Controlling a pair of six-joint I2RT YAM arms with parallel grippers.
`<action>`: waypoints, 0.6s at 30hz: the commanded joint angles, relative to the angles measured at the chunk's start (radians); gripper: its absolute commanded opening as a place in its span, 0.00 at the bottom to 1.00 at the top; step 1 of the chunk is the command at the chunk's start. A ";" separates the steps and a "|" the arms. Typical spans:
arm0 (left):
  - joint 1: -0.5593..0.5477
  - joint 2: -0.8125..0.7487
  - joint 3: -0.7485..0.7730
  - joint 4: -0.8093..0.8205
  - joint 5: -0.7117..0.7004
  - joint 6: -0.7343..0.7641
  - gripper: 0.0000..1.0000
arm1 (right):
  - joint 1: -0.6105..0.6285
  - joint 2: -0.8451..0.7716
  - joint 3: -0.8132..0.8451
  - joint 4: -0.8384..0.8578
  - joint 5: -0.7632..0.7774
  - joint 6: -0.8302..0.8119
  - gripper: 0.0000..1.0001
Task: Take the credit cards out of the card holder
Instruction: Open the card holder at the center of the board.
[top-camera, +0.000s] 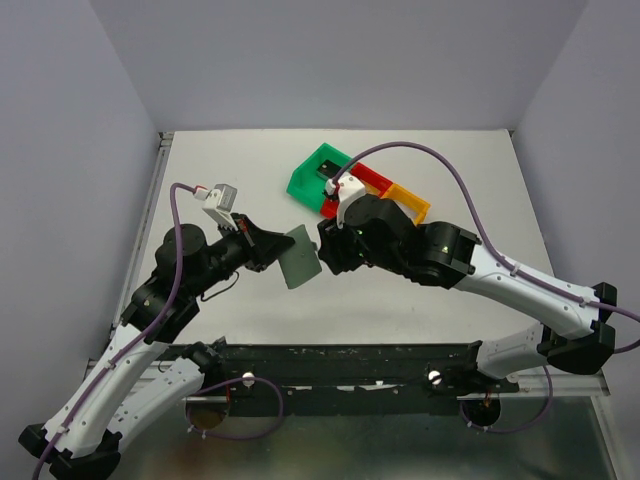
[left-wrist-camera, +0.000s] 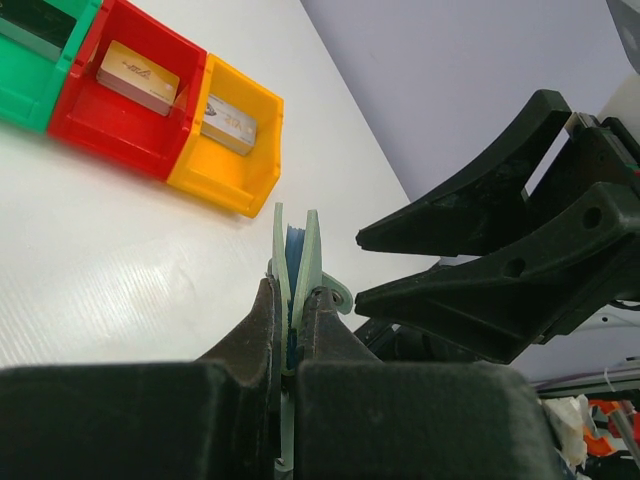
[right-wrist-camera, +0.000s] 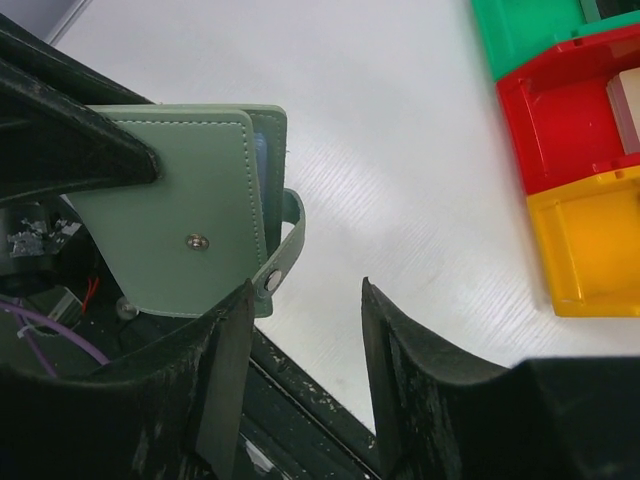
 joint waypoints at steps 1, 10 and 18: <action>-0.006 -0.011 0.015 0.040 0.018 -0.008 0.00 | 0.007 -0.026 -0.030 0.000 0.009 0.007 0.59; -0.009 -0.014 0.003 0.057 0.021 -0.020 0.00 | 0.007 -0.028 -0.039 0.036 -0.053 0.009 0.64; -0.013 -0.019 0.001 0.063 0.030 -0.021 0.00 | 0.009 0.014 -0.041 0.034 -0.066 0.020 0.56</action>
